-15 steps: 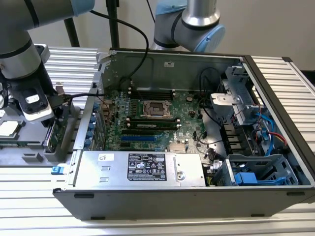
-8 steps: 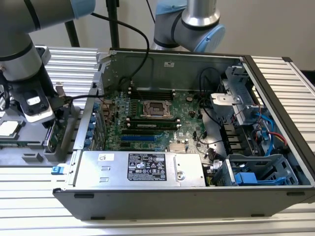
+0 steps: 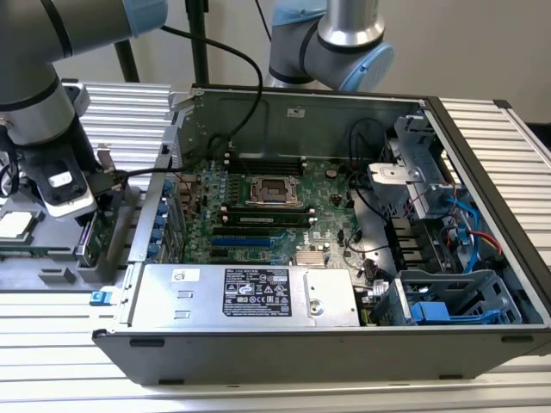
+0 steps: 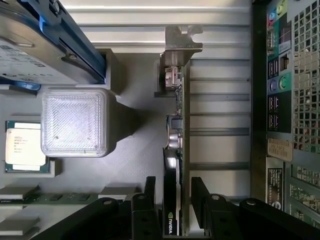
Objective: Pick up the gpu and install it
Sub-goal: 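Pick up the gpu and move the gpu toward the slot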
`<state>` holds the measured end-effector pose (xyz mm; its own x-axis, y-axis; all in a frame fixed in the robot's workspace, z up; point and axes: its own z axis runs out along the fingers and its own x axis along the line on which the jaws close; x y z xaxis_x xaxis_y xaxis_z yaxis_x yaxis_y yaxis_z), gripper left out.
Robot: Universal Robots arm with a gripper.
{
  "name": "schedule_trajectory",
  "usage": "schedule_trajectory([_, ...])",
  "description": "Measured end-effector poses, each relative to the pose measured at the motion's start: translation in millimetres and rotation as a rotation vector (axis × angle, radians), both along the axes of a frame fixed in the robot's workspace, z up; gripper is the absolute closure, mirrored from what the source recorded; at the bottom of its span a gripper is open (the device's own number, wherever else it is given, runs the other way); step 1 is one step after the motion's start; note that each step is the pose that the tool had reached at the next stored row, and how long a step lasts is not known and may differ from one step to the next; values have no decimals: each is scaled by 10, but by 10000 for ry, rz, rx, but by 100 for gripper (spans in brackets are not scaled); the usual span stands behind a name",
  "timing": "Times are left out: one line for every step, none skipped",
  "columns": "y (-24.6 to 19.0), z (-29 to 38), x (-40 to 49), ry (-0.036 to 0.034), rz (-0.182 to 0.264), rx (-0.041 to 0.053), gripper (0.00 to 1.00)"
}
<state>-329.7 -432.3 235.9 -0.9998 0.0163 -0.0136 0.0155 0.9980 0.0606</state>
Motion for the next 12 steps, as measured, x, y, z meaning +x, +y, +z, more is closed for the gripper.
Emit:
schedule_trajectory([0, -3, 0, 0, 0, 0, 0])
schedule_trajectory([0, -4, 0, 0, 0, 0, 0])
schedule_trajectory([0, -4, 0, 1, 0, -1, 0])
schedule_trajectory([0, -7, 0, -1, 0, 1, 0])
schedule_trajectory([0, -9, 0, -1, 0, 1, 0])
schedule_trajectory([0, -11, 0, -2, 0, 1, 0])
schedule_trajectory([0, -12, 0, -1, 0, 1, 0])
schedule_trajectory([0, -12, 0, -1, 0, 1, 0])
schedule_trajectory([0, -12, 0, 0, 0, 0, 0])
schedule_trajectory([0, -13, 0, 0, 0, 0, 0])
schedule_trajectory([0, -13, 0, -1, 0, 1, 0])
schedule_trajectory([0, -14, 0, -1, 0, 0, 0])
